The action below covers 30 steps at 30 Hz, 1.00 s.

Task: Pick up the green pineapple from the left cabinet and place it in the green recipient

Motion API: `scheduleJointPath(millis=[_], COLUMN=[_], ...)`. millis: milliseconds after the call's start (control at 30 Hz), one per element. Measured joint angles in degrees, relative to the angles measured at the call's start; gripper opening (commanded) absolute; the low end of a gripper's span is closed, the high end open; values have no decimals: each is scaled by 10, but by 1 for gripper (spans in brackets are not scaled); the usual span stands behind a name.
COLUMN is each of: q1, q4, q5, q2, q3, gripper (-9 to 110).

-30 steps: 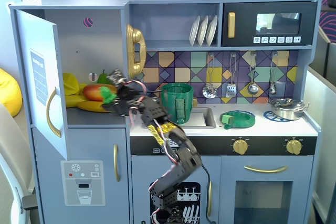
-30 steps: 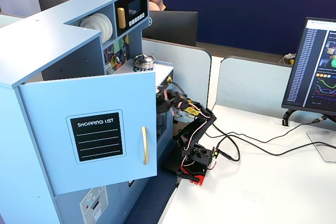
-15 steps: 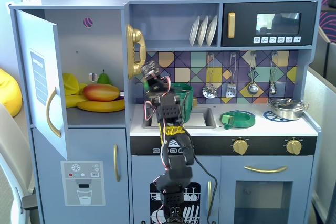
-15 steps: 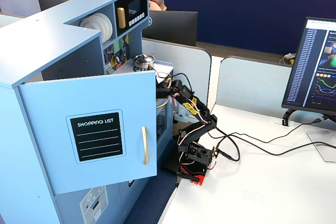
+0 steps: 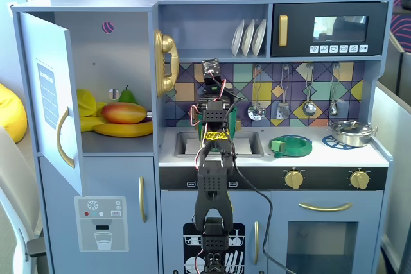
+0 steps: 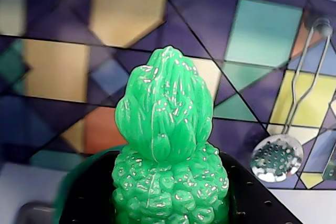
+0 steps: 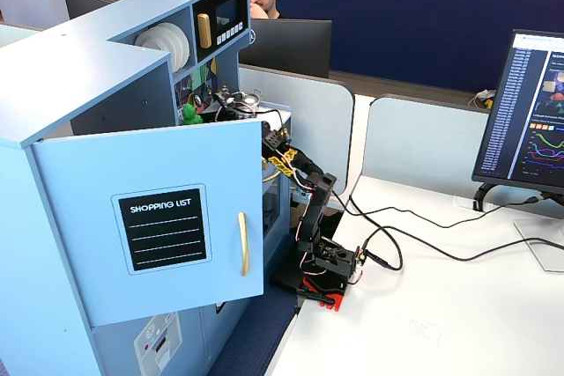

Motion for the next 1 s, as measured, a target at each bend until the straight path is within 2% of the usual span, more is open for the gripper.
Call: scheduleJointPath(millis=[133,300,633,1000], q1=[0,0,1,9], q4=[-1,0,3,100], q5=[33,60,76,76], q2=[-36,-40,-8,379], q3=[-28,-39,-9,399], gripper=[38,50,48,45])
